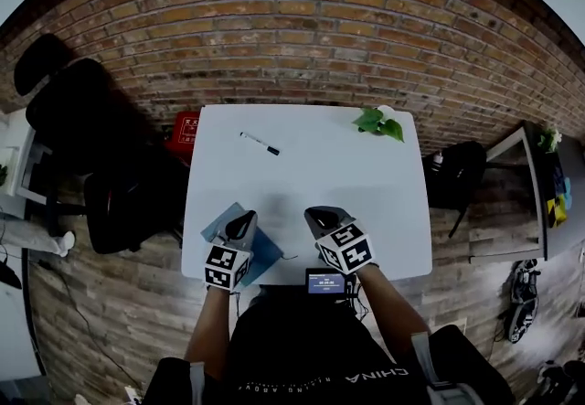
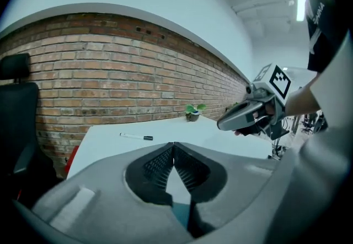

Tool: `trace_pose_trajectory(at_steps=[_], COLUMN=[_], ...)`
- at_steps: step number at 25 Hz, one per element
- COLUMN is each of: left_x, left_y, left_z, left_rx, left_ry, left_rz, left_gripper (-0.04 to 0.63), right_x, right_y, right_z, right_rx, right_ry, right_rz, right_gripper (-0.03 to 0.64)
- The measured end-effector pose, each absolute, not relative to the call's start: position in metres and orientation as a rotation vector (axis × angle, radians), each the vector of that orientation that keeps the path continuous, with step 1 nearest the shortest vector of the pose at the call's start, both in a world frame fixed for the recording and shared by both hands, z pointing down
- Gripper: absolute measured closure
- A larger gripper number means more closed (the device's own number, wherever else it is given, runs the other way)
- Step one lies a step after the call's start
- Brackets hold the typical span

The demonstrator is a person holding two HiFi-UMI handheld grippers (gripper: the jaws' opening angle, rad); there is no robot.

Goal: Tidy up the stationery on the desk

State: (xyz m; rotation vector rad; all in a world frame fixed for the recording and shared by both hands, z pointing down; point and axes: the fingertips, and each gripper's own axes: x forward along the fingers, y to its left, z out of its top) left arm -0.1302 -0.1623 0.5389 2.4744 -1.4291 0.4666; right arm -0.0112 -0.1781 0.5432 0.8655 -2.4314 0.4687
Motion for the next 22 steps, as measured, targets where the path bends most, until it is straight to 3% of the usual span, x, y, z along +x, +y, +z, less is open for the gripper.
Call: trace_pose_trajectory(at_steps=[5, 8, 13, 15, 22], left_x=[-0.169, -0.193, -0.225, -0.232, -0.239], left_y=[-0.139, -0.123, -0.092, -0.082, -0.053], left_z=[0.558, 0.572, 0.601, 0.614, 0.652], left_rx=[2.336, 2.246, 2.075, 2.018, 1.856], left_ry=[-1.515, -1.575, -1.645, -1.652, -1.652], left_rz=[0.450, 0.451, 0.464, 0.469, 0.502], left_gripper=[0.575, 0.491, 0.426, 0.410, 0.383], right_x=[-0.046, -0.067, -0.098, -0.108, -0.134], right_y=[-0.176, -0.174, -0.162, -0.156, -0.139], right_z=[0.556, 0.568, 0.592, 0.602, 0.639], right_rx=[0.755, 0.692, 0.581, 0.530, 0.421], right_ry=[-2.437, -2.428, -2.405, -2.395, -2.342], right_rz=[0.456, 0.420, 0.419, 0.441, 0.474], right_gripper=[0.607, 0.607, 0.604, 0.540, 0.508])
